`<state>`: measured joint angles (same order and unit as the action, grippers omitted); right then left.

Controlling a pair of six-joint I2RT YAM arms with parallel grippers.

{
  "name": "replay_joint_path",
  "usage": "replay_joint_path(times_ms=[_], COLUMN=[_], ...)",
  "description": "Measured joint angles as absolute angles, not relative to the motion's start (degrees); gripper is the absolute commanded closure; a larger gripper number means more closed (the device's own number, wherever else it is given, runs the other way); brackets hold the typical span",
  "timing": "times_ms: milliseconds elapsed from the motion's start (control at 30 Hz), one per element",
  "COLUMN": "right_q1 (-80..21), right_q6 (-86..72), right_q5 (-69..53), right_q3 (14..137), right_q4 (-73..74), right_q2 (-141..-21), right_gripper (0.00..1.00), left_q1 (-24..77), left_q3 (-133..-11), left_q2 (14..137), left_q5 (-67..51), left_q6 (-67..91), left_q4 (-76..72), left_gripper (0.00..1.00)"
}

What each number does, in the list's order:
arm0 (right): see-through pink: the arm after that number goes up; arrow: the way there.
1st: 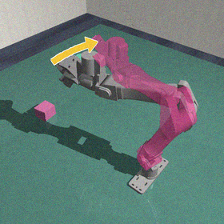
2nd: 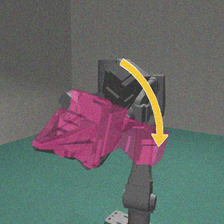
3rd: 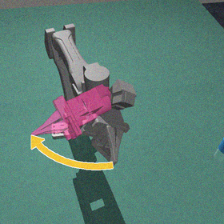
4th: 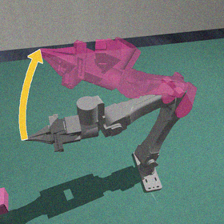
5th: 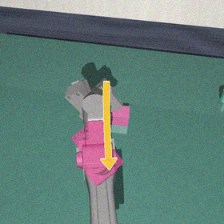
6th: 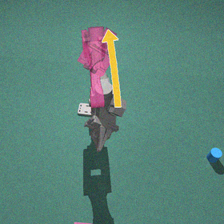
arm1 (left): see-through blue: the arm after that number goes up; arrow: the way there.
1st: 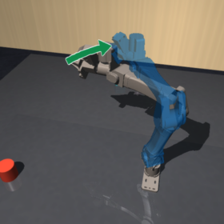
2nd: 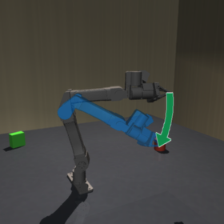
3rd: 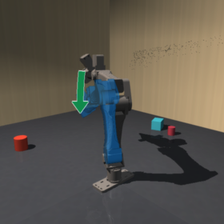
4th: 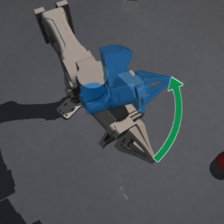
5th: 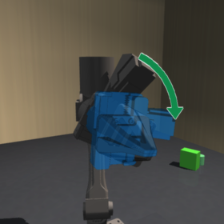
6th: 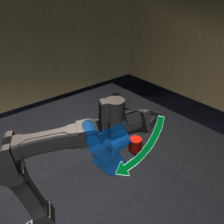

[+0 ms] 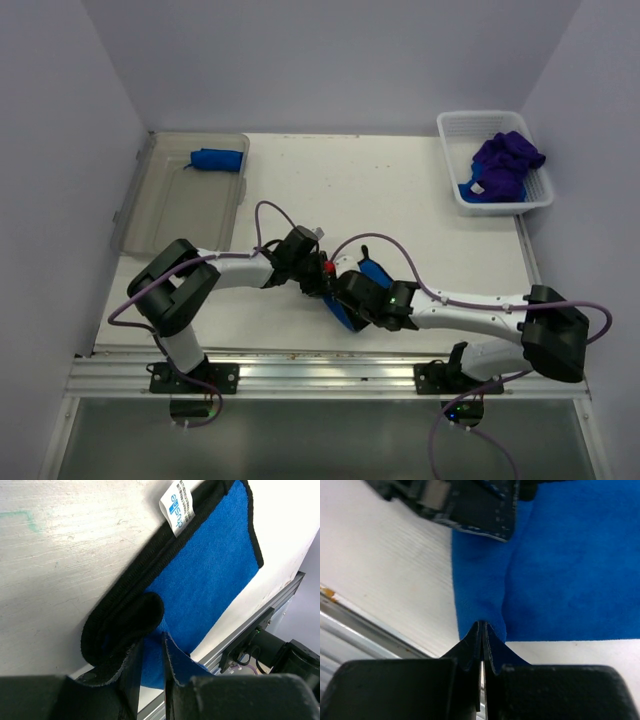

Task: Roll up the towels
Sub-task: Roll the towel

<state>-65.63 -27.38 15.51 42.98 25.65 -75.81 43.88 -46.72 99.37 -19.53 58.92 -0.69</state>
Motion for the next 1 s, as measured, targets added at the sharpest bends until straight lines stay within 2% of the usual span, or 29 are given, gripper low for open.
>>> replay_joint_path(times_ms=[400,467,567,1000], right_q1=[-63.7,-64.1,-65.47,-73.28], right_q6=[-30.22,-31.03,-31.64,-28.08], right_q5=[17.28,17.65,19.14,25.89], right_q3=[40.75,41.6,44.03,50.28], right_q4=[24.12,25.93,27.92,29.04], right_q2=[-79.48,-77.71,-76.09,-86.54], right_gripper=[1.0,0.91,0.84,0.64], left_q1=[43.9,43.9,43.9,43.9], left_q3=[-46.72,-46.72,-46.72,-48.12], left_q2=[98.7,98.48,98.3,98.56], left_q5=[-19.27,-19.25,-19.18,-19.09], left_q6=[58.28,57.87,57.67,57.21], left_q4=[0.47,0.97,1.43,3.97], left_gripper=[0.75,0.75,0.75,0.75])
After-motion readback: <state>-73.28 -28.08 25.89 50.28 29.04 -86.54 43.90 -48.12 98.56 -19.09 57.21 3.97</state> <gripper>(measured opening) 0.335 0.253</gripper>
